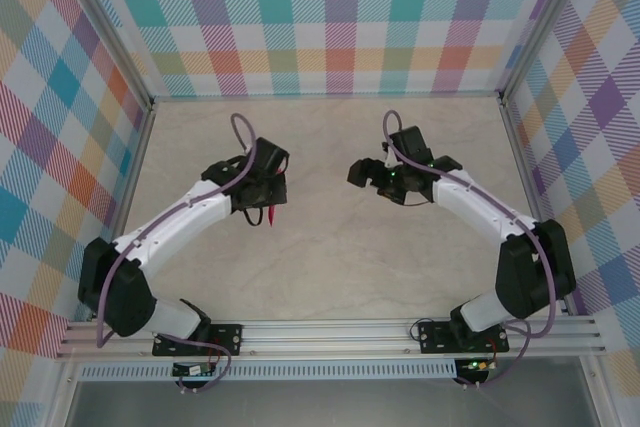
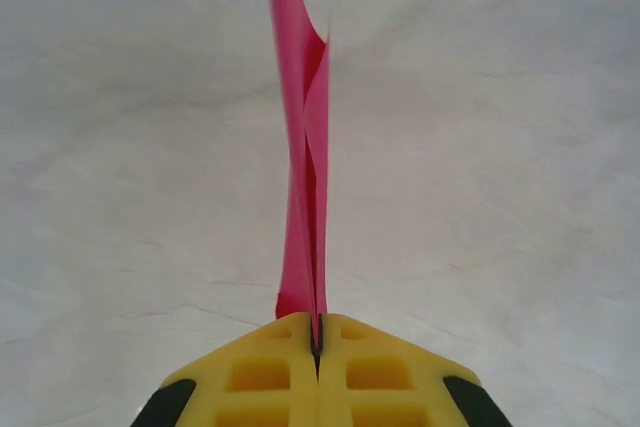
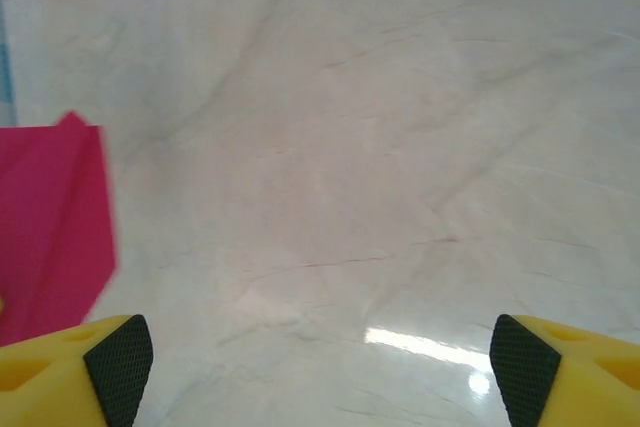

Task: Fold a paper plane with a square sheet of paper (pick it up from the middle)
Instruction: Turn over the paper at the center of the table.

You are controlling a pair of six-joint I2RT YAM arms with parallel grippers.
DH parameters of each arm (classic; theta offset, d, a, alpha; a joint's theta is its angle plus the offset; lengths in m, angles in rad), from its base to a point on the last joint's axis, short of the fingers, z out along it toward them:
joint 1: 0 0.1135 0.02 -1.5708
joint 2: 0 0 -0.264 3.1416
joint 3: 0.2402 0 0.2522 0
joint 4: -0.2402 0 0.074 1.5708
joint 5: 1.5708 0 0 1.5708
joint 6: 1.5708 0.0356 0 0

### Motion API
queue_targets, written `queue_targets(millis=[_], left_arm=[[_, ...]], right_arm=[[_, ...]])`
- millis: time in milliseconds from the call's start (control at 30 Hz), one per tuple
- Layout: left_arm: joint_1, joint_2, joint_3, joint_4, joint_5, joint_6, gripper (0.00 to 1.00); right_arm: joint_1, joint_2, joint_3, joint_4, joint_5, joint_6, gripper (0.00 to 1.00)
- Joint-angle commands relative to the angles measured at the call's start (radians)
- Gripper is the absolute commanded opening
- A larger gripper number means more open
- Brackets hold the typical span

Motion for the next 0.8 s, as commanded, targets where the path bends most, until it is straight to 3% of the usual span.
queue_targets(millis=[0, 100, 233, 333, 433, 500, 633, 767], left_arm=[[-0.065, 0.139, 0.112, -0.301, -0.450, 0.026, 0.02], [-0.118, 0.295, 0.215, -0.403, -0.584, -0.007, 0.02], [-0.169, 0.459, 0.298, -0.423, -0.580, -0.031, 0.02], [-0.190, 0.518, 0.330, -0.362, -0.481, -0.032, 0.07], [-0.189, 0.533, 0.324, -0.262, -0.324, -0.038, 0.22], [-0.185, 0.522, 0.311, -0.200, -0.228, -0.048, 0.37], [-0.150, 0.452, 0.263, -0.108, -0.086, -0.056, 0.47], [-0.067, 0.318, 0.161, -0.012, 0.064, -0.068, 0.65]], right_arm=[[0.001, -0.065, -0.060, -0.056, 0.161, 0.039, 0.93], [0.001, -0.106, -0.091, -0.070, 0.208, 0.062, 0.93], [0.001, -0.137, -0.112, -0.087, 0.244, 0.075, 0.94], [0.001, -0.153, -0.126, -0.096, 0.269, 0.088, 0.94], [0.002, -0.164, -0.145, -0.090, 0.273, 0.095, 0.93], [0.000, -0.160, -0.147, -0.089, 0.253, 0.095, 0.92], [0.002, -0.136, -0.139, -0.062, 0.165, 0.096, 0.90], [0.052, -0.071, -0.120, 0.002, 0.092, 0.103, 0.86]])
